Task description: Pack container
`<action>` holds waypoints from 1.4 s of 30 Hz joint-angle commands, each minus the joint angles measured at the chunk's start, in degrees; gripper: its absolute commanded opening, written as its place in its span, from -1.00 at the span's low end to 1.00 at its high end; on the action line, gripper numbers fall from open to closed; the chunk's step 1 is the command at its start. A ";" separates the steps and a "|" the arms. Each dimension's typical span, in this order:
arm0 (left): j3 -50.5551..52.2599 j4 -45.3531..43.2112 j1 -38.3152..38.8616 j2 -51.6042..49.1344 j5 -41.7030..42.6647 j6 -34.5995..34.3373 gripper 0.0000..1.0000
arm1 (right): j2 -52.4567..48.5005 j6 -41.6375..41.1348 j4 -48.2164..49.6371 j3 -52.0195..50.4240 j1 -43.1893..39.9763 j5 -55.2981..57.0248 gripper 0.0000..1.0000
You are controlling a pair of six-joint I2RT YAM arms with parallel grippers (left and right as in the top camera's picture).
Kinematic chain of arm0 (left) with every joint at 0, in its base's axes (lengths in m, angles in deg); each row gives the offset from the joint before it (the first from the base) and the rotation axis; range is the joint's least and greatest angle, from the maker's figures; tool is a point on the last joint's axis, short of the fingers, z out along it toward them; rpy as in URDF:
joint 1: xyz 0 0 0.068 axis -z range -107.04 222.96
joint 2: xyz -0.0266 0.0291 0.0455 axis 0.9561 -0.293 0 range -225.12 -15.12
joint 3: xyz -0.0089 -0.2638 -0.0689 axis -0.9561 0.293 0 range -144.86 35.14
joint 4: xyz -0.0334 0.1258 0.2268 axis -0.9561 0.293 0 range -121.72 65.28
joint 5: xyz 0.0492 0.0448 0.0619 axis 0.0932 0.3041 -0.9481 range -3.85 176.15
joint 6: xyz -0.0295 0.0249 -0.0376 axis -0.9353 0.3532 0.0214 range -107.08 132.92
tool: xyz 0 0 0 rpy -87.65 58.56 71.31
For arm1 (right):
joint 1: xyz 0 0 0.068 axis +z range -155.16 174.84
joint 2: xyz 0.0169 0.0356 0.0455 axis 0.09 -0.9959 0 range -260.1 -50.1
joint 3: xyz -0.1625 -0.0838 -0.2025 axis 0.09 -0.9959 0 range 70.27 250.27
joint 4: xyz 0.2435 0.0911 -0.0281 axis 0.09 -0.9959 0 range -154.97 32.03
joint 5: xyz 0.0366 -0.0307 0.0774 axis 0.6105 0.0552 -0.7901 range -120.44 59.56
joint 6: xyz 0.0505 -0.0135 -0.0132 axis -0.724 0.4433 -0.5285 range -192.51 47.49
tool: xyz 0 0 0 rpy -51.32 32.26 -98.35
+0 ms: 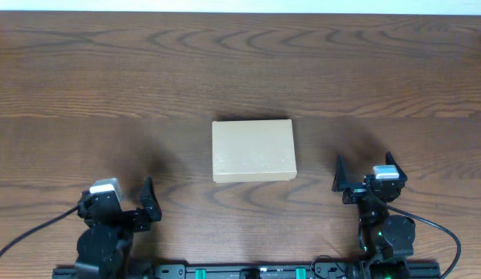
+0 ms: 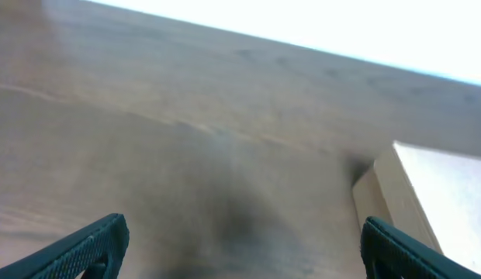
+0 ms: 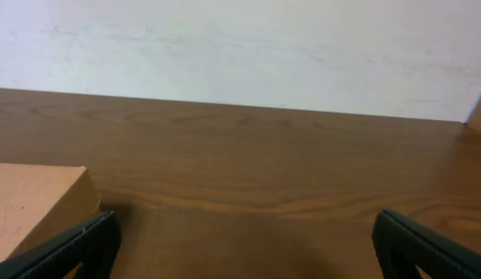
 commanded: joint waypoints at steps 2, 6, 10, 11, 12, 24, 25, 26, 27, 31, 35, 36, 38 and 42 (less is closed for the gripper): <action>5.86 -7.04 0.09 1.03 -3.08 0.22 0.90 | 0.52 0.48 -0.09 -0.26 0.52 0.63 0.98; 9.53 -14.27 -0.31 1.03 -6.08 0.46 0.90 | 0.52 0.48 -0.09 -0.26 0.52 0.63 0.98; 12.15 -19.34 -1.75 1.03 -7.91 1.16 0.90 | 0.52 0.48 -0.09 -0.26 0.52 0.63 0.99; 12.87 -20.41 -2.58 1.03 -7.89 1.31 0.91 | 0.52 0.48 -0.09 -0.26 0.52 0.63 0.99; 13.44 -21.18 -3.26 1.03 -7.89 1.31 0.90 | 0.52 0.48 -0.09 -0.26 0.52 0.63 0.99; 17.51 -21.64 -7.41 1.03 -7.08 1.49 0.90 | 0.52 0.48 -0.09 -0.26 0.52 0.63 0.98; 18.12 -21.73 -7.45 1.03 -6.58 1.49 0.90 | 0.52 0.48 -0.09 -0.26 0.52 0.63 0.98; 18.08 -21.79 -7.45 1.03 -6.03 1.77 0.90 | 0.52 0.48 -0.09 -0.26 0.52 0.63 0.99; 18.08 -21.81 -7.45 1.03 -5.66 1.97 0.91 | 0.52 0.48 -0.09 -0.26 0.52 0.63 0.99; 18.08 -21.77 -7.82 1.03 -1.51 3.15 0.91 | 0.52 0.48 -0.09 -0.26 0.52 0.63 0.99; 18.08 -21.59 -8.66 1.03 4.15 5.20 0.90 | 0.52 0.48 -0.09 -0.26 0.52 0.63 0.99; 18.08 -21.57 -8.81 1.03 5.11 5.66 0.90 | 0.52 0.48 -0.09 -0.26 0.52 0.63 0.98; 18.08 -21.55 -8.90 1.03 5.46 5.81 0.90 | 0.50 0.48 -0.09 -0.26 0.52 0.63 0.98; 18.08 -21.53 -8.90 1.03 5.68 5.81 0.91 | 0.52 0.48 -0.09 -0.26 0.52 0.63 0.99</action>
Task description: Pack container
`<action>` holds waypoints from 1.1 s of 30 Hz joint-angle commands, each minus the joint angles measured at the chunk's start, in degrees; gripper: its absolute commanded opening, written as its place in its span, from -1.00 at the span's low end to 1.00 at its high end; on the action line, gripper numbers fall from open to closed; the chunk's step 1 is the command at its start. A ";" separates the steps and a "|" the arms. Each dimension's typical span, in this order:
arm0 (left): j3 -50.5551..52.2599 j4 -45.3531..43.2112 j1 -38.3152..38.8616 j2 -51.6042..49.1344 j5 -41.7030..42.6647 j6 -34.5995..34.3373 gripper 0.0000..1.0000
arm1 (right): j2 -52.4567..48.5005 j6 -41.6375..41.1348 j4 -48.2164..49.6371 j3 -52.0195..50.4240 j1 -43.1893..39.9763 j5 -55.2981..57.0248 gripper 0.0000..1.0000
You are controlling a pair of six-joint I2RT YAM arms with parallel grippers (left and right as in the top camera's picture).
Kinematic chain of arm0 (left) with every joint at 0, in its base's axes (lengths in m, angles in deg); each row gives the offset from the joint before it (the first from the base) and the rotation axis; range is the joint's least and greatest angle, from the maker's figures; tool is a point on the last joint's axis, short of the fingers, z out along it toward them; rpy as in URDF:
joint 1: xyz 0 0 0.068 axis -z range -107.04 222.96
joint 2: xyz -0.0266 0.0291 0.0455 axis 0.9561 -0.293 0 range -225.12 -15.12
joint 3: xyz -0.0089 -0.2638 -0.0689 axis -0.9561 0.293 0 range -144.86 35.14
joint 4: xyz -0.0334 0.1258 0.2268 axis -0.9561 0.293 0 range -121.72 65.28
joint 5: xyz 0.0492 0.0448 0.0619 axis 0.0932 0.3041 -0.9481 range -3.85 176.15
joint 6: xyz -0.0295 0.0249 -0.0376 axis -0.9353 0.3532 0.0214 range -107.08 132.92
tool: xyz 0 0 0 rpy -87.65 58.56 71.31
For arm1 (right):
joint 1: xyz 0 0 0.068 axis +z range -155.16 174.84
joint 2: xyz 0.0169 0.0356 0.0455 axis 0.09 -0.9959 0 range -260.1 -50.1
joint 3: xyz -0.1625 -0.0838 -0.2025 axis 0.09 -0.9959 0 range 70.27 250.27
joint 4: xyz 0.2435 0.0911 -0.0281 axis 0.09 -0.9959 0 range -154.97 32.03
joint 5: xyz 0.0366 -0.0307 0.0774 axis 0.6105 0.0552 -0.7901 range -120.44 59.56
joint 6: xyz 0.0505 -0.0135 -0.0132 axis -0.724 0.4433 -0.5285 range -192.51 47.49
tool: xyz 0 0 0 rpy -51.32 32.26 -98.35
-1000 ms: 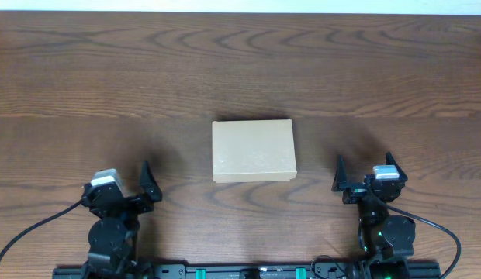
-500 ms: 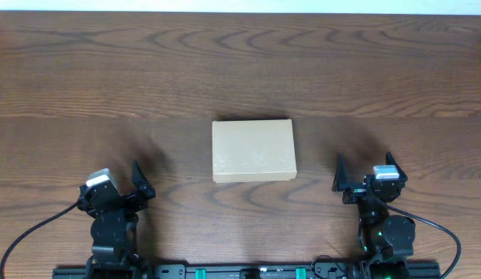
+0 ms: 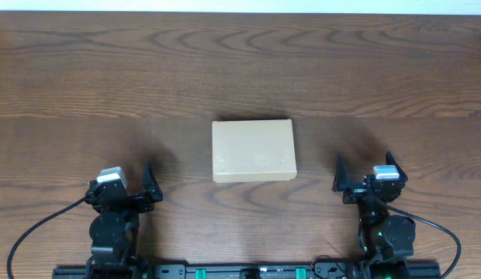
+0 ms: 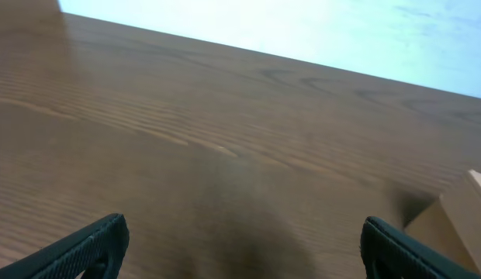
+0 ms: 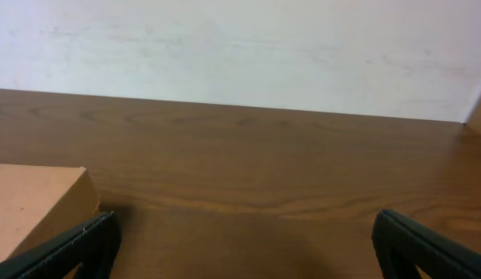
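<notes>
A closed tan cardboard box lies flat at the middle of the wooden table. Its corner shows at the right edge of the left wrist view and at the left edge of the right wrist view. My left gripper sits near the front edge to the box's left, open, with nothing between its dark fingers. To the box's right, also near the front edge, my right gripper is open and empty as well, its fingers wide apart.
The dark wooden table stretches back to a pale wall. Black cables run from both arm bases along the front edge.
My left arm has turned at its base so that its gripper faces more straight ahead. The box now sits further right in the left wrist view. The right arm and the box are unmoved.
</notes>
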 commanded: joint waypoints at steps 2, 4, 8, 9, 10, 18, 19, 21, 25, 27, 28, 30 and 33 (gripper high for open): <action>1.33 0.55 -0.42 0.44 2.58 1.27 0.91 | 0.42 0.48 -0.11 -0.24 0.52 0.57 0.98; 1.33 0.57 -0.42 0.44 2.99 1.27 0.91 | 0.42 0.48 -0.11 -0.24 0.52 0.57 0.98; 1.33 0.59 -0.39 0.44 3.17 1.25 0.90 | 0.42 0.48 -0.11 -0.24 0.52 0.57 0.98; 1.33 0.59 -0.39 0.44 3.23 1.11 0.91 | 0.42 0.48 -0.11 -0.24 0.52 0.57 0.98; 1.33 0.57 -0.39 0.42 3.30 0.79 0.91 | 0.39 0.48 -0.11 -0.24 0.52 0.57 0.98; 1.33 0.48 -0.35 0.42 3.13 0.83 0.91 | 0.42 0.48 -0.11 -0.24 0.52 0.57 0.99; 1.33 0.48 -0.35 0.42 3.13 0.83 0.91 | 0.42 0.48 -0.11 -0.24 0.52 0.57 0.98; 1.33 0.48 -0.35 0.42 3.13 0.83 0.91 | 0.39 0.48 -0.11 -0.24 0.52 0.57 0.99; 1.33 0.48 -0.35 0.42 3.13 0.83 0.90 | 0.39 0.48 -0.09 -0.24 0.52 0.57 0.99; 1.33 0.48 -0.35 0.42 3.13 0.83 0.91 | 0.39 0.48 -0.09 -0.24 0.52 0.57 0.99; 1.33 0.48 -0.35 0.42 3.13 0.83 0.91 | 0.39 0.48 -0.09 -0.24 0.52 0.57 0.98; 1.33 0.48 -0.35 0.42 3.13 0.83 0.90 | 0.39 0.48 -0.11 -0.24 0.52 0.57 0.99; 1.33 0.48 -0.35 0.42 3.13 0.83 0.91 | 0.39 0.48 -0.09 -0.24 0.52 0.57 0.99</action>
